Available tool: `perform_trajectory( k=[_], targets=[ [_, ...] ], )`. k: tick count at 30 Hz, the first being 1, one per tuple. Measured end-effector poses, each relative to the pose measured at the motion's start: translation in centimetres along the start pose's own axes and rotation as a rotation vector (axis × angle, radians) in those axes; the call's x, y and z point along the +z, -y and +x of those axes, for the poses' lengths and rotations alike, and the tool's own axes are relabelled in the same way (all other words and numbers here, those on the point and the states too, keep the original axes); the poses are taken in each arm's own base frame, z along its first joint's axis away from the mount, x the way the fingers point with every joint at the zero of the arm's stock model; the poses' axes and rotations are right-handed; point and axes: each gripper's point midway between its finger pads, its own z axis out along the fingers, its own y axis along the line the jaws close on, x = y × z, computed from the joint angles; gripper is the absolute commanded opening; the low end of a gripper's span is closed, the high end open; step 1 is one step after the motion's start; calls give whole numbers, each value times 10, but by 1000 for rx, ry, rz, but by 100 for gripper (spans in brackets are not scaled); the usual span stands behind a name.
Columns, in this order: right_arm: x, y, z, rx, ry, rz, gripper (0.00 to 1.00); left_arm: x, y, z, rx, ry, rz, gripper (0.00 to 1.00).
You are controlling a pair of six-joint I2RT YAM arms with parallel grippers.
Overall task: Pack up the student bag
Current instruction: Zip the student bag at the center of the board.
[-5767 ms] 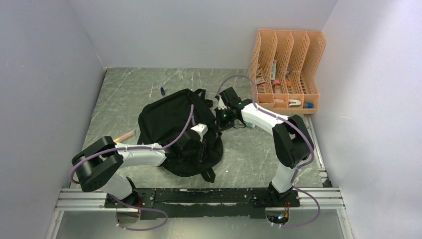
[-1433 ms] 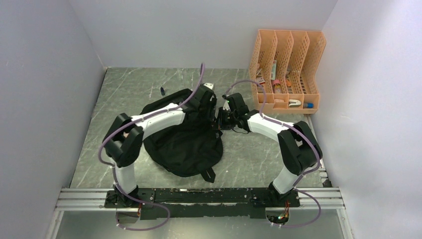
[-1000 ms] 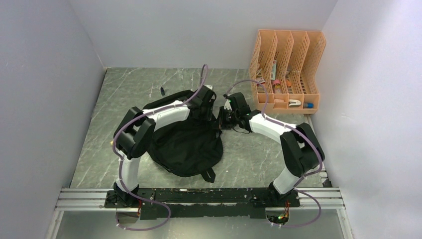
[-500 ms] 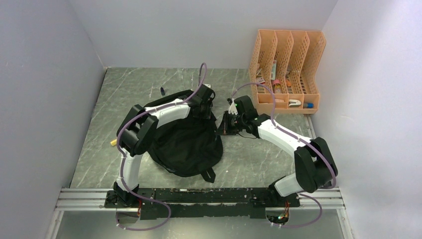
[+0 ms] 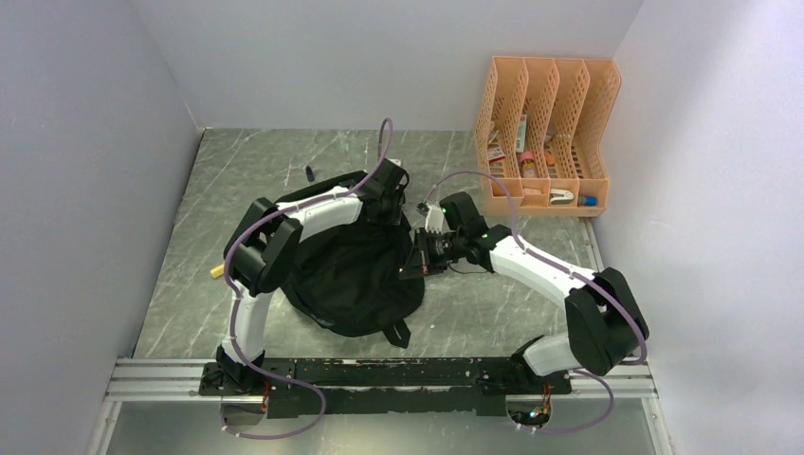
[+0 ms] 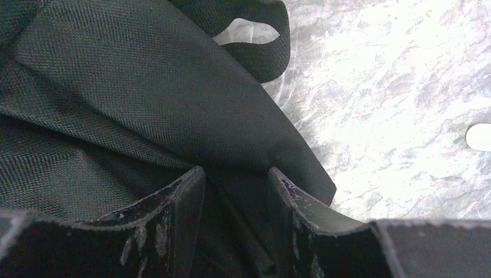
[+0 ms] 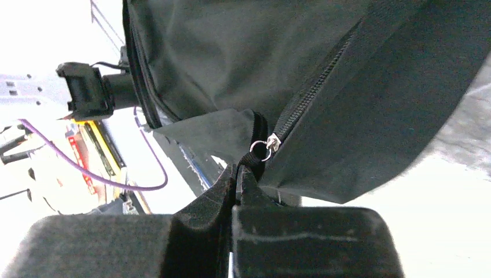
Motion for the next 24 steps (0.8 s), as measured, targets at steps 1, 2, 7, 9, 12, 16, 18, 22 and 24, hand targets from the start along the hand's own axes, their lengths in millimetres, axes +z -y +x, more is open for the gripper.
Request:
perform_trajectory(
  k=[1, 2, 7, 9, 12, 16, 18, 22, 24],
  targets=[
    [1, -4, 3, -11, -8, -14, 0, 0, 0, 0, 0, 0, 0, 52],
    [2, -6, 4, -18, -11, -20, 0, 0, 0, 0, -1, -1, 1, 52],
    [-5, -7, 1, -38, 42, 16, 0, -4, 2, -3, -2, 1, 25, 57],
    [-11, -9, -5, -47, 85, 39, 0, -13, 2, -4, -8, 8, 51, 59],
    [-18, -11, -14, -43, 145, 67, 0, -37, -2, -4, -24, 16, 97, 61],
    [-17, -4, -20, -10, 206, 95, 0, -85, -4, 2, -62, 42, 180, 63],
    [-16, 2, -19, 14, 223, 108, 0, -105, -4, 8, -89, 56, 229, 64],
    [-18, 5, -26, 46, 277, 126, 0, -126, -1, 24, -122, 50, 301, 64],
    [-22, 5, -33, 52, 313, 129, 0, -130, 1, 32, -129, 35, 329, 64]
  ],
)
